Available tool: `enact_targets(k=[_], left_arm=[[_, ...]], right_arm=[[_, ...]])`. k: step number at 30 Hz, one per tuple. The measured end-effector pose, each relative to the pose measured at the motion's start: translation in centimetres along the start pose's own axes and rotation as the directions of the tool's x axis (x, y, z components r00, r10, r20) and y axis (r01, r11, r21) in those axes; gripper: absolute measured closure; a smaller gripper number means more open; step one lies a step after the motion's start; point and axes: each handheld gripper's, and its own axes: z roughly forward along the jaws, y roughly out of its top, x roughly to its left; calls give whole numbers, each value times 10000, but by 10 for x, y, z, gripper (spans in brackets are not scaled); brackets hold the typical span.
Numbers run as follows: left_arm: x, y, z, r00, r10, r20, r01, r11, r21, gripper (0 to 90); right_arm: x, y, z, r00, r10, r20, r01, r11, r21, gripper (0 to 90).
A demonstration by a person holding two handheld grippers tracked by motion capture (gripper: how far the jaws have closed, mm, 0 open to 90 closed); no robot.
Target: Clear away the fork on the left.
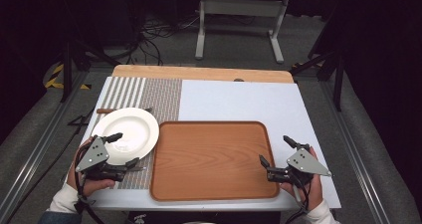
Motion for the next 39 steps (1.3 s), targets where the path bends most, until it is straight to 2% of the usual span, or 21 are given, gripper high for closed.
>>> enact_targets(k=[7,12,16,17,18,23,36,39], left_arm=[[-3,0,3,9999,62,114,-62,10000,-32,85],[-3,1,-1,10000,74,46,-73,9998,-167,84],[-1,-1,-2,10000,-14,-12,14,10000,-32,84],[-1,-1,-2,9997,-84,-221,86,9999,95,91],[-1,-1,-2,9997,-78,-243,81,9999,101,92],[-2,0,-1,9999,40,-150,-37,9998,193,97],[7,2,-8,9993,115,-355,-108,9998,192,91],[13,2,-11,9991,-116,-397,129,9994,313,84]], right_arm=[[-5,-3,-3,9992,358,164,-355,9992,-183,54],[-6,-6,0,9988,498,9,-498,9987,-102,54],[-5,-5,2,9990,442,-33,-442,9990,-114,54],[-4,-6,4,9992,403,-89,-403,9992,-35,54],[-4,-6,4,9992,371,-121,-371,9993,-15,53],[-3,-6,4,9994,281,-180,-281,9996,-3,52],[-3,-6,3,9996,209,-173,-210,9998,-56,51],[-4,-7,3,9995,252,-168,-252,9997,3,51]])
